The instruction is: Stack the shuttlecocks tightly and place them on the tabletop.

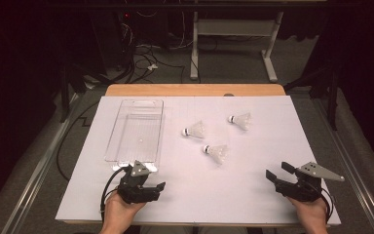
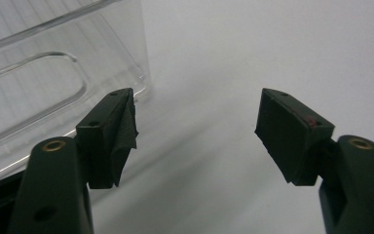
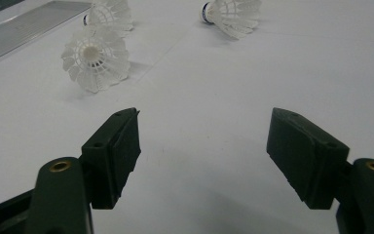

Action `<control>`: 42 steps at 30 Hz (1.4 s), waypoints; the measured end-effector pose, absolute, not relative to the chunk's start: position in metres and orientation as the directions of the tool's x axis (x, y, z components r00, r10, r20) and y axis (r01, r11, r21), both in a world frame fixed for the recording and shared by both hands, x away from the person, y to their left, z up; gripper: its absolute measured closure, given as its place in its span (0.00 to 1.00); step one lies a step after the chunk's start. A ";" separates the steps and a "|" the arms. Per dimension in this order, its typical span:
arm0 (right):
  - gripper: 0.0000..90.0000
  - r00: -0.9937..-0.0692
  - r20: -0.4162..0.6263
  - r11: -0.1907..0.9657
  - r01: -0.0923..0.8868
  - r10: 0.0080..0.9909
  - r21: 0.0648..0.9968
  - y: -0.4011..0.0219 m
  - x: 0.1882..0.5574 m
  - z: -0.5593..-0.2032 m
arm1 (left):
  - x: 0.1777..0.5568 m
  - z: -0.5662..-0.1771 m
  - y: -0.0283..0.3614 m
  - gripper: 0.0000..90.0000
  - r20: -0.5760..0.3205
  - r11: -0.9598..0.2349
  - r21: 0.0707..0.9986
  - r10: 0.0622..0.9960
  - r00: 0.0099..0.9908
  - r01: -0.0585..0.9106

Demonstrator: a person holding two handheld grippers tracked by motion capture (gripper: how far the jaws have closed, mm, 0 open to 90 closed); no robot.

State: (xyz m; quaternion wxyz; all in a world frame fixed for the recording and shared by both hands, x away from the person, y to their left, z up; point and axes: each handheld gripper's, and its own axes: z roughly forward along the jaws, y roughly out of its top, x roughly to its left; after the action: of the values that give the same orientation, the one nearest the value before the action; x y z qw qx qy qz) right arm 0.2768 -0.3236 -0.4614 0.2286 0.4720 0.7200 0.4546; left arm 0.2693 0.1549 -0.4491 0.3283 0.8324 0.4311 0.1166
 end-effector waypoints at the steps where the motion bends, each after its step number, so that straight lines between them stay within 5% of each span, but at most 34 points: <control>1: 0.32 -0.450 0.100 0.141 0.472 0.887 0.870 -0.324 0.277 -0.461 | 0.269 -0.449 0.156 0.36 -0.088 -0.412 0.647 0.796 0.599 0.642; 42: 0.31 -0.431 0.105 0.130 0.483 0.896 0.866 -0.325 0.278 -0.462 | 0.258 -0.454 0.231 0.35 -0.076 -0.259 0.711 0.896 0.437 0.654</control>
State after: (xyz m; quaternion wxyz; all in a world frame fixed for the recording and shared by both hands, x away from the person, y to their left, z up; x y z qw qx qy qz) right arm 0.2775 -0.3247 -0.4625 0.2294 0.4818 0.7159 0.4503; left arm 0.2577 0.2310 -0.4537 0.3459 0.7740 0.5007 0.1750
